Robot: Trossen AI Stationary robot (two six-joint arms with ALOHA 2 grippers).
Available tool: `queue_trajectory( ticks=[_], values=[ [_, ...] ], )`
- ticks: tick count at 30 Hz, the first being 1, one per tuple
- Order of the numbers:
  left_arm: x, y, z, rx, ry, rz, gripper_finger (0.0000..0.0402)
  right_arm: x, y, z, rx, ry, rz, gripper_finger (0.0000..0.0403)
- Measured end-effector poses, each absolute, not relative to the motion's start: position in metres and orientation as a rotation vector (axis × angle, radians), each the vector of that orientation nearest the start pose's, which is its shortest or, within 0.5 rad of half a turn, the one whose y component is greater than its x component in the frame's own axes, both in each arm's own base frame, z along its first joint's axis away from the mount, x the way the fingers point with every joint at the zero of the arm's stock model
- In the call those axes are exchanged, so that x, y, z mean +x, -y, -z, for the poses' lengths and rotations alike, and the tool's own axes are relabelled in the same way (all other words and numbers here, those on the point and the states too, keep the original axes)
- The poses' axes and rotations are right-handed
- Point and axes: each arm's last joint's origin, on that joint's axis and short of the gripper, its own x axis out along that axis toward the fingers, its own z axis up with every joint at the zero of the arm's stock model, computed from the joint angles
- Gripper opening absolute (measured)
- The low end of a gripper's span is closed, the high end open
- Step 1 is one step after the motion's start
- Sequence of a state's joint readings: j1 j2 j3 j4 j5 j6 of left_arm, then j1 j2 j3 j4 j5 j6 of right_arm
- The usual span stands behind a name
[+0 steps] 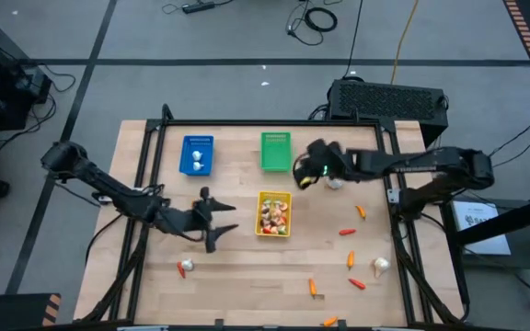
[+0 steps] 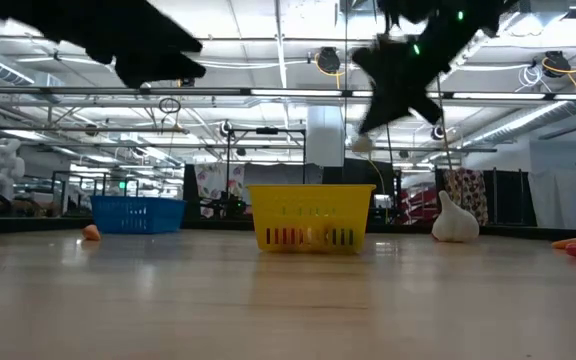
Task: Sort produce into baskets
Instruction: Put the white garlic into the blue bin
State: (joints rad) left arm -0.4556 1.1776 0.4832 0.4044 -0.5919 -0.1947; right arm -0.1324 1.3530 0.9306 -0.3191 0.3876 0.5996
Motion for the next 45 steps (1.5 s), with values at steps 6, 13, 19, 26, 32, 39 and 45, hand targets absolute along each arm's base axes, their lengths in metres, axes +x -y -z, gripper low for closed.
queue_trajectory(
  ticks=[6, 13, 19, 26, 32, 39, 45],
  values=[
    [0.207, 0.070, -0.197, -0.147, 0.013, -0.172, 0.0253, 0.318, -0.002, -0.254, 0.412, -0.330, 0.446, 0.0002],
    [0.222, 0.067, -0.194, -0.088, -0.009, -0.188, 0.0254, 0.352, -0.042, -0.234, 0.336, -0.161, 0.275, 0.0002],
    [0.231, 0.065, -0.188, -0.077, -0.041, -0.168, 0.0276, 0.360, -0.055, -0.224, 0.328, -0.120, 0.232, 0.0002],
    [0.245, 0.061, -0.181, -0.061, -0.077, -0.197, 0.0366, 0.360, -0.063, -0.224, 0.333, -0.112, 0.209, 0.0002],
    [0.258, 0.066, -0.187, -0.059, -0.064, -0.190, 0.0398, 0.359, -0.064, -0.223, 0.338, -0.118, 0.213, 0.0002],
    [0.263, 0.068, -0.186, -0.054, -0.078, -0.170, 0.0382, 0.360, -0.063, -0.224, 0.331, -0.114, 0.213, 0.0002],
    [0.263, 0.068, -0.187, -0.059, -0.065, -0.171, 0.0350, 0.359, -0.063, -0.223, 0.327, -0.120, 0.214, 0.0002]
  ],
)
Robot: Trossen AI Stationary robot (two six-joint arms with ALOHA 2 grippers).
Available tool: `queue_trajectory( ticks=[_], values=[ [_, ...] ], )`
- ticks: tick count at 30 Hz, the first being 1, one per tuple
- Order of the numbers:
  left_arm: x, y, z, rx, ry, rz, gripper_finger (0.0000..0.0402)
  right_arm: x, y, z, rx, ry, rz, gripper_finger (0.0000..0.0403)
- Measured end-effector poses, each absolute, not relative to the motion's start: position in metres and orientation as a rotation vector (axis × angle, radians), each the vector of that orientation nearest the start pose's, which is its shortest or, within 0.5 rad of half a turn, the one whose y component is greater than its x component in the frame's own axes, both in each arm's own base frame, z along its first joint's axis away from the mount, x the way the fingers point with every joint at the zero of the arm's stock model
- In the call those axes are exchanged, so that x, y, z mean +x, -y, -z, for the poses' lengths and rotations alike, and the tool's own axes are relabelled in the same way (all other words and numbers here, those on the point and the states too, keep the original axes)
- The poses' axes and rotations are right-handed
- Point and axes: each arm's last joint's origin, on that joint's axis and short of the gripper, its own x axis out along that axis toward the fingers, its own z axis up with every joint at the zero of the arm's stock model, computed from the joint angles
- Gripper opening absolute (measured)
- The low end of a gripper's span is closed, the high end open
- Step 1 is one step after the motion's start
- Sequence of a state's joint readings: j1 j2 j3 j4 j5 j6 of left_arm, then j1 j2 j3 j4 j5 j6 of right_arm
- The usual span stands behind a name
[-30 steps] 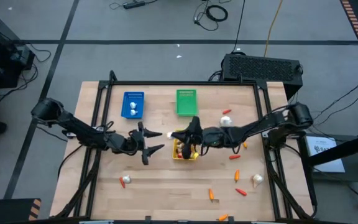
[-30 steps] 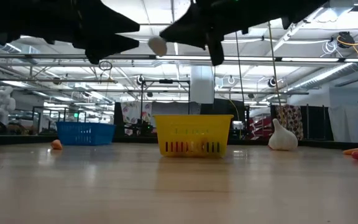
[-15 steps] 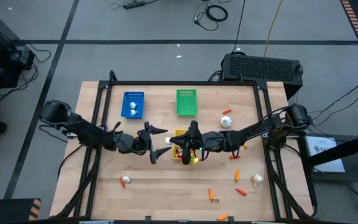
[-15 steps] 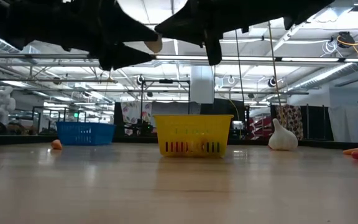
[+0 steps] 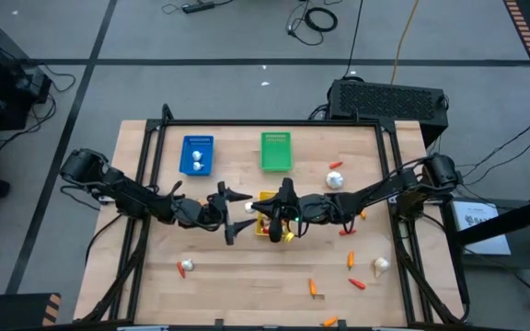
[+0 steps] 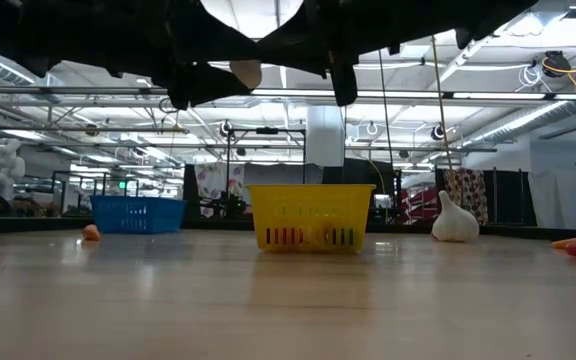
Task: Sort produce into baskets
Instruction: Put the white garlic into the blue bin
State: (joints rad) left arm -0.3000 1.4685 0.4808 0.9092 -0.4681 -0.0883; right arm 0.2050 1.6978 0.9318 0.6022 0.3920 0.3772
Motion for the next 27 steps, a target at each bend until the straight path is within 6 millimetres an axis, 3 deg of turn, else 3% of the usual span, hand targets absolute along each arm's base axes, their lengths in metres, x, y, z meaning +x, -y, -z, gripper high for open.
queue_trajectory(
  ticks=[11, 20, 24, 27],
  values=[
    [0.2634, 0.0659, -0.1871, -0.058, -0.067, -0.183, 0.0261, 0.3594, -0.0635, -0.2230, 0.326, -0.123, 0.213, 0.0002],
    [0.2632, 0.0659, -0.1864, -0.055, -0.073, -0.183, 0.0164, 0.3595, -0.0627, -0.2229, 0.356, -0.121, 0.220, 0.0005],
    [0.2632, 0.0661, -0.1862, -0.055, -0.075, -0.173, 0.0127, 0.3595, -0.0627, -0.2229, 0.370, -0.119, 0.221, 0.0034],
    [0.2632, 0.0662, -0.1861, -0.035, -0.077, -0.170, 0.0127, 0.3594, -0.0627, -0.2229, 0.373, -0.119, 0.222, 0.0071]
  ],
)
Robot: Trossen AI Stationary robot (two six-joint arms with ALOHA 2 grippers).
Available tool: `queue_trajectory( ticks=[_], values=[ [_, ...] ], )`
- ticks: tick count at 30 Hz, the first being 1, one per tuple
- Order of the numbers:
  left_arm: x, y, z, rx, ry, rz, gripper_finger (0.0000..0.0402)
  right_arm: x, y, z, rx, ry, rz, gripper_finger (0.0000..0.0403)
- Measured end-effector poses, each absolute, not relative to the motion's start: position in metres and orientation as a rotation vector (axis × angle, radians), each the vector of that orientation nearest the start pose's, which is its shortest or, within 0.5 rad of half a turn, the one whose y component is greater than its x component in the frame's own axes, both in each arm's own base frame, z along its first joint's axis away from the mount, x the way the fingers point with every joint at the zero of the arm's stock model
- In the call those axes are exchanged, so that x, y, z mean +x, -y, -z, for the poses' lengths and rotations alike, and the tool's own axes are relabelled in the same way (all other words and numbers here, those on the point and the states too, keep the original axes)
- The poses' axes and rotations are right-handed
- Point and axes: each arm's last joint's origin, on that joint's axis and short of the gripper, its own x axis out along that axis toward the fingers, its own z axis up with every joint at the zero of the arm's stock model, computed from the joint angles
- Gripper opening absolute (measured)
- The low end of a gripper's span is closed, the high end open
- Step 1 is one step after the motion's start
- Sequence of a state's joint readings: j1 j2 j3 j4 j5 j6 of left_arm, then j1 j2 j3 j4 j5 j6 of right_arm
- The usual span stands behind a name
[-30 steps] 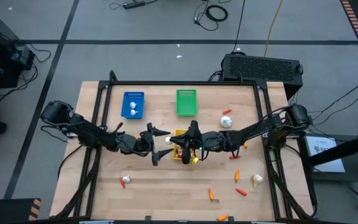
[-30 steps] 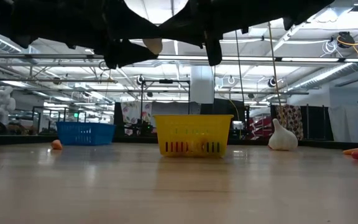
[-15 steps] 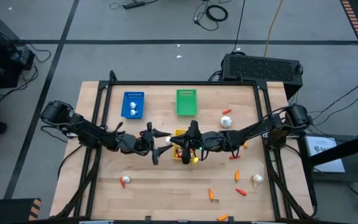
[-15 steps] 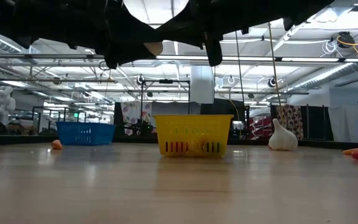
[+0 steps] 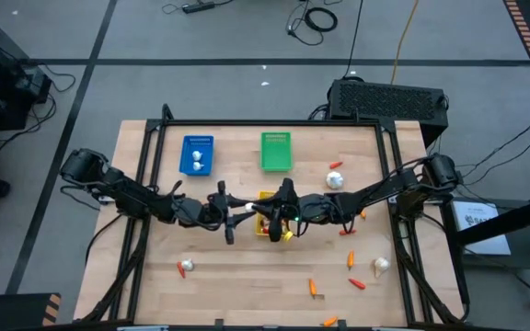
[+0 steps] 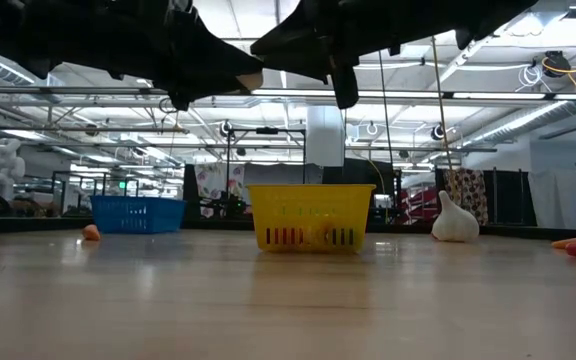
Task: Sort produce into baskets
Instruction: Put the white garlic into the blue bin
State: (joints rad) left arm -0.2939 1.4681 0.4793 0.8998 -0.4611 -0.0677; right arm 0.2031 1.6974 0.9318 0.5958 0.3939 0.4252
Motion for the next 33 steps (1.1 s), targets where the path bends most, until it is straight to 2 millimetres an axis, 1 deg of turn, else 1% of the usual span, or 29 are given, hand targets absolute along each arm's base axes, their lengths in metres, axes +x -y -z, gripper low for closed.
queue_trajectory(
  ticks=[3, 7, 9, 12, 14, 16, 19, 22, 25, 28, 33],
  values=[
    [0.263, 0.066, -0.186, -0.028, -0.085, -0.168, 0.0127, 0.359, -0.063, -0.224, 0.369, -0.124, 0.219, 0.0114],
    [0.256, 0.063, -0.188, -0.001, -0.161, -0.203, 0.0127, 0.349, -0.062, -0.233, 0.345, -0.186, 0.219, 0.0167],
    [0.248, 0.058, -0.190, 0.034, -0.237, -0.256, 0.0127, 0.342, -0.066, -0.236, 0.350, -0.239, 0.193, 0.0187],
    [0.230, 0.044, -0.194, 0.049, -0.360, -0.370, 0.0127, 0.332, -0.080, -0.233, 0.368, -0.342, 0.151, 0.0207],
    [0.215, 0.032, -0.195, 0.040, -0.450, -0.454, 0.0127, 0.326, -0.094, -0.227, 0.360, -0.409, 0.125, 0.0213],
    [0.202, 0.016, -0.194, -0.014, -0.533, -0.546, 0.0127, 0.321, -0.108, -0.221, 0.350, -0.459, 0.097, 0.0215],
    [0.182, -0.015, -0.187, -0.097, -0.682, -0.707, 0.0127, 0.316, -0.129, -0.212, 0.347, -0.493, 0.062, 0.0215],
    [0.170, -0.042, -0.182, -0.149, -0.772, -0.865, 0.0127, 0.312, -0.145, -0.208, 0.352, -0.497, 0.030, 0.0211],
    [0.167, -0.063, -0.183, -0.196, -0.775, -0.894, 0.0127, 0.307, -0.156, -0.205, 0.336, -0.491, 0.043, 0.0208],
    [0.164, -0.080, -0.184, -0.261, -0.748, -0.924, 0.0127, 0.303, -0.165, -0.203, 0.314, -0.479, 0.064, 0.0208],
    [0.158, -0.095, -0.185, -0.320, -0.721, -0.976, 0.0132, 0.300, -0.170, -0.203, 0.297, -0.478, 0.051, 0.0207]
  ],
)
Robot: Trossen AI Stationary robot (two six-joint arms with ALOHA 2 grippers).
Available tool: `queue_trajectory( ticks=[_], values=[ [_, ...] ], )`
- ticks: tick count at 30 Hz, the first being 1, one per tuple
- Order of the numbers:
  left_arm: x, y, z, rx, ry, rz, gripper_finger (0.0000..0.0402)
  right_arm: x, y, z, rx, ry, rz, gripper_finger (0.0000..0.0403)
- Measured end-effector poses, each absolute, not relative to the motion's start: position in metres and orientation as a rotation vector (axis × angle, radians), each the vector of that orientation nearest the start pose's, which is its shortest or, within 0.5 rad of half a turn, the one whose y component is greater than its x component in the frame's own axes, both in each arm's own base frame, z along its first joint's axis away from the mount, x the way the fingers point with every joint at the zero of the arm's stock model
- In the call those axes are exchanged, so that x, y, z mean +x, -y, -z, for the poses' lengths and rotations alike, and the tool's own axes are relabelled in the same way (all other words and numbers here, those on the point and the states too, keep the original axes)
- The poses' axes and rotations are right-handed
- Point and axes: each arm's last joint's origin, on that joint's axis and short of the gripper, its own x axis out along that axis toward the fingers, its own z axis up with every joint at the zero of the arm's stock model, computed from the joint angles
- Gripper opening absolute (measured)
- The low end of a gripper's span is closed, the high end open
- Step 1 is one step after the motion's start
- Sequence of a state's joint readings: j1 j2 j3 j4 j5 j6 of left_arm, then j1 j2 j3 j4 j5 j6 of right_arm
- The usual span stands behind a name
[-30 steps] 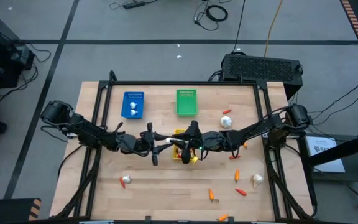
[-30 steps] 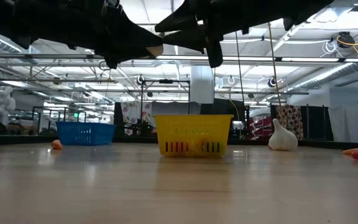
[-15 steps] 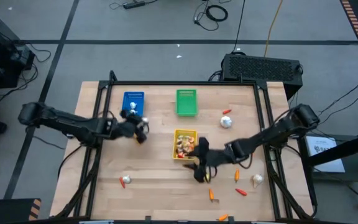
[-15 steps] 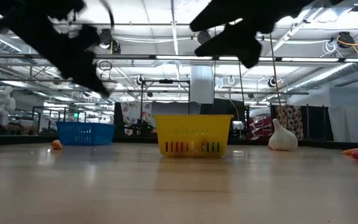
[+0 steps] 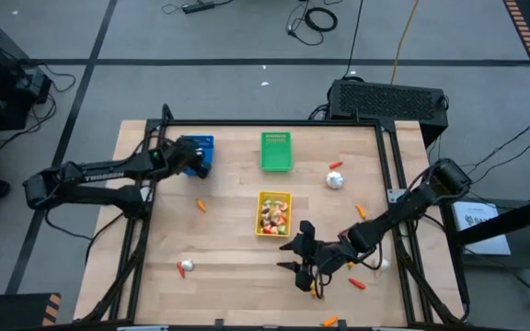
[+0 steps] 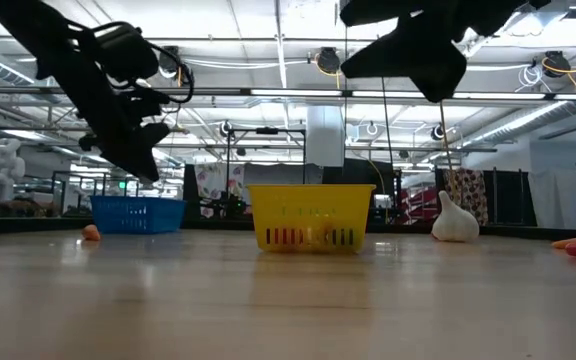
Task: Sort produce into baskets
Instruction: Put the white garlic into the blue bin
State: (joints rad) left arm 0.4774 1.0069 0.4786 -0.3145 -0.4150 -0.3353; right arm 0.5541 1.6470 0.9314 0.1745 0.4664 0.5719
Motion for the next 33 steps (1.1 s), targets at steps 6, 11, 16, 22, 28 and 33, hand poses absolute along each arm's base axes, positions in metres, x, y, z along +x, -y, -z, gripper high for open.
queue_trajectory(
  ticks=[6, 11, 16, 22, 28, 33],
  values=[
    [0.154, -0.101, -0.184, -0.351, -0.718, -0.994, 0.0179, 0.299, -0.172, -0.203, 0.279, -0.483, 0.042, 0.0208],
    [0.155, -0.104, -0.185, -0.403, -0.698, -0.924, 0.0196, 0.299, -0.171, -0.203, 0.283, -0.481, 0.045, 0.0208],
    [0.155, -0.106, -0.187, -0.394, -0.672, -0.949, 0.0197, 0.299, -0.172, -0.203, 0.309, -0.479, 0.049, 0.0208],
    [0.162, -0.105, -0.192, -0.407, -0.607, -0.857, 0.0198, 0.299, -0.172, -0.203, 0.350, -0.484, 0.035, 0.0208],
    [0.179, -0.090, -0.200, -0.427, -0.525, -0.569, 0.0198, 0.301, -0.174, -0.209, 0.382, -0.435, 0.017, 0.0208],
    [0.195, -0.064, -0.208, -0.383, -0.471, -0.295, 0.0198, 0.298, -0.180, -0.208, 0.437, -0.458, -0.010, 0.0208]
  ],
)
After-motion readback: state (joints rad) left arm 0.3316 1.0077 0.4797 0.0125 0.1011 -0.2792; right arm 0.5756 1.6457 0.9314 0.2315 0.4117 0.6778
